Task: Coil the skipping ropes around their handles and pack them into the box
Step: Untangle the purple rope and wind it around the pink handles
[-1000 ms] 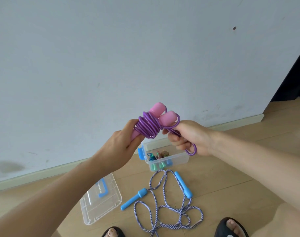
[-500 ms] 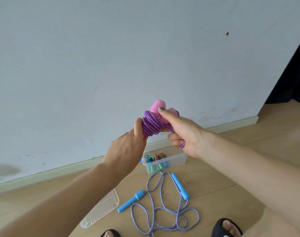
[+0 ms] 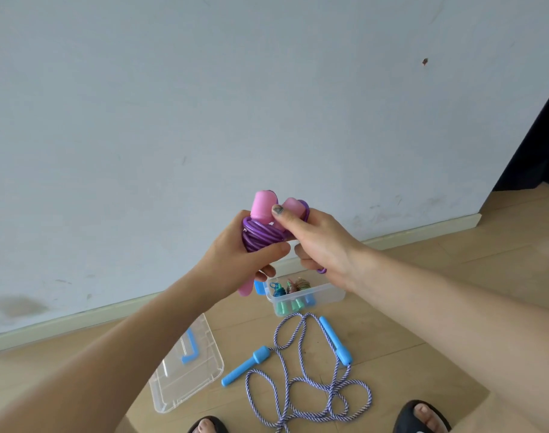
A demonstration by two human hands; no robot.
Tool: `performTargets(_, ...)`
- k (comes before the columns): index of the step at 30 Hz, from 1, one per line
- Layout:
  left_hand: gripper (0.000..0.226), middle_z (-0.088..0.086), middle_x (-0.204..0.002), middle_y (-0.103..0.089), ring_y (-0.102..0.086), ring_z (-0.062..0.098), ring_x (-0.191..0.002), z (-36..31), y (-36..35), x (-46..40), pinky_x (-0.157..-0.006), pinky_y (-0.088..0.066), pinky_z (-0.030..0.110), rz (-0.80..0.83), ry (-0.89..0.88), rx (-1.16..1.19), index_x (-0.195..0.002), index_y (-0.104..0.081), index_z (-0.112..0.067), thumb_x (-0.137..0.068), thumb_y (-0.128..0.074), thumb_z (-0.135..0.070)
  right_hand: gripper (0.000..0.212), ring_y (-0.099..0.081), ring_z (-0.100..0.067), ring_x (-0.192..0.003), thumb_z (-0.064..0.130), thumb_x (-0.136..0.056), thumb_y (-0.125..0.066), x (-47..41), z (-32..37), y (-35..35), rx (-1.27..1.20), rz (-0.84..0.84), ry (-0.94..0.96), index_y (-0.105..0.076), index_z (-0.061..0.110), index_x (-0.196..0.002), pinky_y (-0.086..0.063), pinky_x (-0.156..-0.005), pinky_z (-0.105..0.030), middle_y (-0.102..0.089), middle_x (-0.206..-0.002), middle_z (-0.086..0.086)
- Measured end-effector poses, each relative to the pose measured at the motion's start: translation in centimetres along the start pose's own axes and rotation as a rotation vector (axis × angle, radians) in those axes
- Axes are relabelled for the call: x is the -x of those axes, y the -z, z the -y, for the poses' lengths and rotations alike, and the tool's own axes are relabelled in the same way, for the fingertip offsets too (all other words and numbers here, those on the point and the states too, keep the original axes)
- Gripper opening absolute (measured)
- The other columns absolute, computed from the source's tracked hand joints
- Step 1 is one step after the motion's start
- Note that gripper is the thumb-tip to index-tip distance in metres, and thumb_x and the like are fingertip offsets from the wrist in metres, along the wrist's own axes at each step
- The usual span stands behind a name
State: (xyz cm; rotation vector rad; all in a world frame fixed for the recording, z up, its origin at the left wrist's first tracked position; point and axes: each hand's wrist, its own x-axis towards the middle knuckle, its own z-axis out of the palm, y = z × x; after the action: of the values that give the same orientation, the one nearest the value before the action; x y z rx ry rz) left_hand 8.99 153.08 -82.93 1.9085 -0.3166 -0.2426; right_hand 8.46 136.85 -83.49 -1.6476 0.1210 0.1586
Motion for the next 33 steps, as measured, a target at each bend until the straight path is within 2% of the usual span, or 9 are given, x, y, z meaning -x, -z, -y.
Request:
performTargets(2, 0.03, 0.009, -0.082, -0.065, -0.06, 0.018, -0.06, 0.5, 0.1, -0.2, -0.06, -0.054, 0.041, -0.027, -0.027, -0.02, -0.105, -0.057, -0.023, -0.083, -0.077, -0.024, 0.05, -0.023, -0.009, -0.044, 0.053, -0.093, -0.058, -0.1, 0.3, -0.1, -0.054, 0.017, -0.039, -0.061, 0.005, -0.104, -0.022, -0.039, -0.022, -0.048, -0.077, -0.005)
performTargets(5, 0.029, 0.008, -0.079, -0.059, -0.051, 0.017, -0.059, 1.2, 0.4, -0.8, -0.055, -0.045, 0.038, -0.074, 0.014, 0.005, -0.099, -0.057, -0.029, -0.078, -0.077, -0.036, 0.036, -0.022, -0.009, -0.045, 0.047, -0.098, -0.052, -0.1, 0.9, -0.1, -0.117, 0.079, -0.097, -0.06, 0.013, -0.097, -0.022, -0.04, -0.021, -0.041, -0.064, 0.005)
performTargets(10, 0.026, 0.002, -0.074, -0.057, -0.049, 0.016, -0.058, 1.5, 1.2, -1.1, -0.044, -0.042, 0.026, -0.13, -0.002, -0.108, -0.099, -0.054, -0.033, -0.081, -0.074, -0.039, 0.029, -0.037, -0.011, -0.045, 0.023, -0.102, -0.045, 0.1, 0.5, -0.3, -0.091, 0.059, -0.12, -0.063, 0.003, -0.092, -0.035, -0.042, -0.022, -0.056, -0.076, -0.009)
performTargets(12, 0.028, -0.001, -0.079, -0.062, -0.051, 0.015, -0.06, 1.6, 1.5, -1.2, -0.044, -0.042, 0.025, -0.142, 0.0, -0.148, -0.101, -0.052, -0.037, -0.082, -0.073, -0.04, 0.026, -0.047, -0.015, -0.046, 0.011, -0.101, -0.044, 0.3, 0.2, -0.4, -0.001, 0.055, -0.071, -0.064, -0.005, -0.095, -0.043, -0.044, -0.024, -0.06, -0.073, -0.011)
performTargets(14, 0.032, -0.003, -0.081, -0.063, -0.053, 0.015, -0.063, 1.8, 1.7, -1.4, -0.047, -0.042, 0.027, -0.157, 0.012, -0.184, -0.105, -0.05, -0.038, -0.082, -0.072, -0.041, 0.026, -0.054, -0.019, -0.047, 0.006, -0.101, -0.04, 0.6, 0.0, -0.5, 0.134, 0.044, 0.005, -0.064, -0.002, -0.097, -0.048, -0.047, -0.027, -0.064, -0.071, -0.013)
performTargets(20, 0.033, 0.018, -0.094, -0.065, -0.05, 0.019, -0.062, 2.2, 2.7, -1.7, -0.047, -0.044, 0.03, -0.142, 0.039, -0.113, -0.104, -0.051, -0.04, -0.08, -0.073, -0.039, 0.026, -0.064, -0.023, -0.052, 0.006, -0.1, -0.037, 1.5, 0.0, -0.5, 0.201, 0.006, 0.147, -0.063, 0.005, -0.101, -0.054, -0.052, -0.031, -0.068, -0.074, -0.017)
performTargets(25, 0.034, -0.002, -0.073, -0.056, -0.049, 0.015, -0.059, 2.1, 2.3, -1.8, -0.043, -0.041, 0.026, -0.193, -0.002, -0.187, -0.106, -0.052, -0.035, -0.081, -0.075, -0.033, 0.014, -0.067, -0.028, -0.061, 0.005, -0.097, -0.051, 1.6, 0.5, 0.2, 0.049, -0.014, 0.145, -0.065, 0.007, -0.097, -0.062, -0.067, -0.044, -0.072, -0.078, -0.021)
performTargets(29, 0.035, -0.011, -0.072, -0.057, -0.049, 0.008, -0.055, 2.5, 1.8, -1.9, -0.048, -0.04, 0.026, -0.183, -0.055, -0.285, -0.105, -0.052, -0.035, -0.079, -0.075, -0.032, 0.009, -0.071, -0.039, -0.071, 0.005, -0.094, -0.058, 1.9, 0.8, 0.2, 0.054, -0.007, 0.18, -0.066, 0.002, -0.093, -0.062, -0.066, -0.042, -0.071, -0.068, -0.015)
performTargets(33, 0.04, -0.008, -0.077, -0.062, -0.057, 0.014, -0.063, 2.6, 1.3, -1.7, -0.048, -0.042, 0.026, -0.145, -0.08, -0.335, -0.105, -0.051, -0.038, -0.076, -0.076, -0.028, 0.015, -0.068, -0.031, -0.059, 0.011, -0.094, -0.061, 1.8, 1.4, 0.7, 0.081, -0.021, 0.199, -0.066, -0.001, -0.087, -0.061, -0.065, -0.041, -0.071, -0.067, -0.015)
